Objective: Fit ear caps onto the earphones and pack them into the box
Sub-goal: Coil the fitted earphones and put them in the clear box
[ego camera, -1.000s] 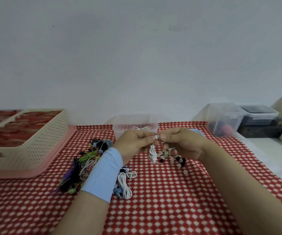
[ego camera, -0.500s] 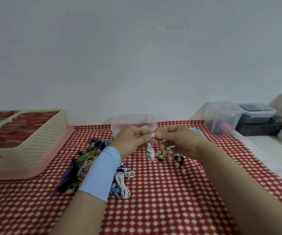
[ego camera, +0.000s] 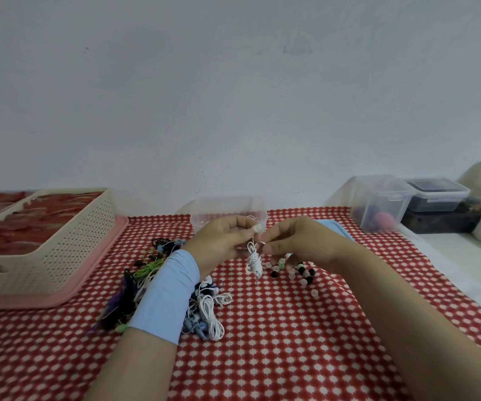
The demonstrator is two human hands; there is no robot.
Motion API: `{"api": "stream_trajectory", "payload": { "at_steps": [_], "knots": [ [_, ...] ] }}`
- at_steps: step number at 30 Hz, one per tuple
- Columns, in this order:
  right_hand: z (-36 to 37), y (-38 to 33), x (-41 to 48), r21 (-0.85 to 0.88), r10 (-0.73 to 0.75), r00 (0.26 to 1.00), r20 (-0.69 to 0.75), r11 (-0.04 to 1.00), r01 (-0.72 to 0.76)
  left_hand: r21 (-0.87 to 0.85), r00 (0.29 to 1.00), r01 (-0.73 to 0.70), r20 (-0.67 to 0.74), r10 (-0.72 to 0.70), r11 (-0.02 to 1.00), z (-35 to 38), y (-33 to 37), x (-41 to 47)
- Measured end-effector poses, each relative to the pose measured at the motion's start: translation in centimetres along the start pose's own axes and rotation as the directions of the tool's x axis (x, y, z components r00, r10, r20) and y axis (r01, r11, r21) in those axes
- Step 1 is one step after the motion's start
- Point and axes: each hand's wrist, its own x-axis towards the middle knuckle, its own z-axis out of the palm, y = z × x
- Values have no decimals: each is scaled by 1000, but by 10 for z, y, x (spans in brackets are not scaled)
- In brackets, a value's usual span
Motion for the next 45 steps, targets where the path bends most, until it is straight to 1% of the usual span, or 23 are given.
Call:
{"api": "stream_trajectory", "payload": {
  "at_steps": [3,6,8,10,12,13,15,20,23,25,27,29,31,32,34,35,37,40,43,45],
  "knots": [
    [-1,2,1,-4,0,1000,-14,1000,0,156,997,-15,-72,27,988,-1,1,1],
    [-3,3,1,-33,21,1000,-22,999,-22,286,993,52,-113,-20,957,0,0,2],
    [-2,3,2,-79,52,998,-32,995,-54,454,995,81,-95,-42,887,1,-1,3],
    [-1,4,3,-146,71,997,-32,986,-75,615,995,96,-84,-56,783,4,-2,3],
    [0,4,3,-189,80,996,-44,978,-87,711,994,106,-88,-62,695,6,-3,3],
    [0,4,4,-193,81,995,-50,977,-90,733,994,106,-96,-52,672,7,-2,4],
    [1,3,4,-181,76,996,-56,980,-85,737,996,77,-94,-12,671,9,0,3],
    [0,1,4,-134,59,994,-94,988,-71,679,992,-114,46,114,726,17,6,-2],
    [2,0,3,-96,64,989,-134,992,-78,671,982,-148,14,187,727,18,2,-1],
    [-1,-1,3,-99,57,987,-150,992,-72,685,975,-138,-34,220,716,17,1,-1],
    [-10,-1,2,-184,35,987,-156,981,-64,687,976,-86,-86,198,722,14,2,-1],
    [-22,0,0,-393,16,993,-115,917,-61,660,981,-40,-117,155,750,9,5,-1],
    [-28,4,-1,-580,83,996,-34,810,-87,639,985,-21,-118,125,769,5,9,-3],
    [-29,6,-1,-622,136,991,-10,775,-112,639,987,-20,-108,116,769,4,10,-3],
    [-25,10,2,-665,198,980,11,734,-141,645,992,-27,-79,103,763,5,11,-4],
    [-22,11,3,-682,204,979,12,718,-141,648,993,-31,-66,97,761,5,10,-4],
    [-17,14,6,-715,182,983,7,688,-122,652,995,-37,-46,88,758,6,8,-3],
    [-14,15,8,-734,133,991,-16,671,-102,632,997,-35,-29,69,774,7,4,-2],
    [-14,14,7,-706,108,994,-19,702,-90,603,998,-35,-25,63,797,7,1,-3],
    [-16,11,6,-633,67,997,-24,771,-67,582,998,-34,-27,61,812,6,0,-4]
  ]
}}
